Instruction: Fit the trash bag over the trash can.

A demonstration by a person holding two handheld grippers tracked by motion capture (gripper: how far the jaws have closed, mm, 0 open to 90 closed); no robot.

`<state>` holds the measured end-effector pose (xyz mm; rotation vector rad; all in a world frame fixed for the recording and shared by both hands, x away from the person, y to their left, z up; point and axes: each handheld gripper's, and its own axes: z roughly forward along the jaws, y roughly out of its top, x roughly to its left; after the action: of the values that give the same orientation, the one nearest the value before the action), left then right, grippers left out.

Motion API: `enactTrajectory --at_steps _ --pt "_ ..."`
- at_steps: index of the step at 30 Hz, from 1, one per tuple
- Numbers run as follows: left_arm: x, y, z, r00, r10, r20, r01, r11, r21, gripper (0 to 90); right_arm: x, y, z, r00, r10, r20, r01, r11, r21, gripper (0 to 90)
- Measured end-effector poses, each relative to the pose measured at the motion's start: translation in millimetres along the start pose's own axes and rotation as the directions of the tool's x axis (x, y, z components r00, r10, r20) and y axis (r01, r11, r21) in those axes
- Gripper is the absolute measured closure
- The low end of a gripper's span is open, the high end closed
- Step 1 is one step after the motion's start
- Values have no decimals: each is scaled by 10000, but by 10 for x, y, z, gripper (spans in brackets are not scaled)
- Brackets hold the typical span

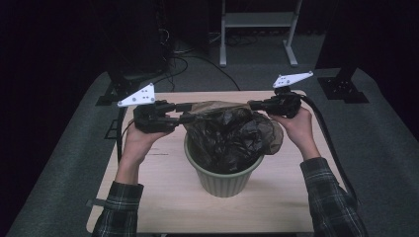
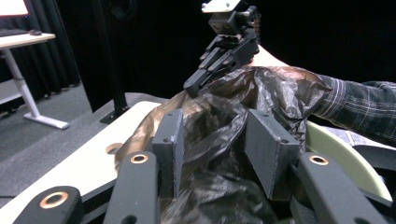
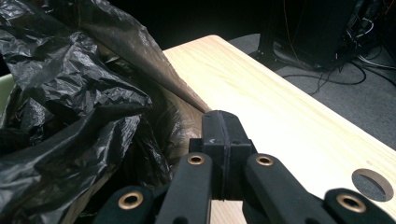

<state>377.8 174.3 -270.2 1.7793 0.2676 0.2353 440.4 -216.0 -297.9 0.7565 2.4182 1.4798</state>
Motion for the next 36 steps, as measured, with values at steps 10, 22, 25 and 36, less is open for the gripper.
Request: enactTrajectory --at_steps 10,22,25,36 --pt "-12 -67 305 9993 305 211 -327 9925 1176 799 -6 -20 -10 10000 46 -64 -46 10000 0 900" --pt "104 -246 -122 9993 -267 254 241 9951 957 896 -70 -114 -122 9996 276 115 -276 9996 72 900" --pt "133 -317 -234 9992 -382 92 371 9942 1006 896 -88 -148 -94 9992 355 171 -358 9992 167 900" --pt "360 -599 -368 9931 -830 -833 919 9897 1099 896 -113 -143 181 9978 628 200 -635 9974 335 900"
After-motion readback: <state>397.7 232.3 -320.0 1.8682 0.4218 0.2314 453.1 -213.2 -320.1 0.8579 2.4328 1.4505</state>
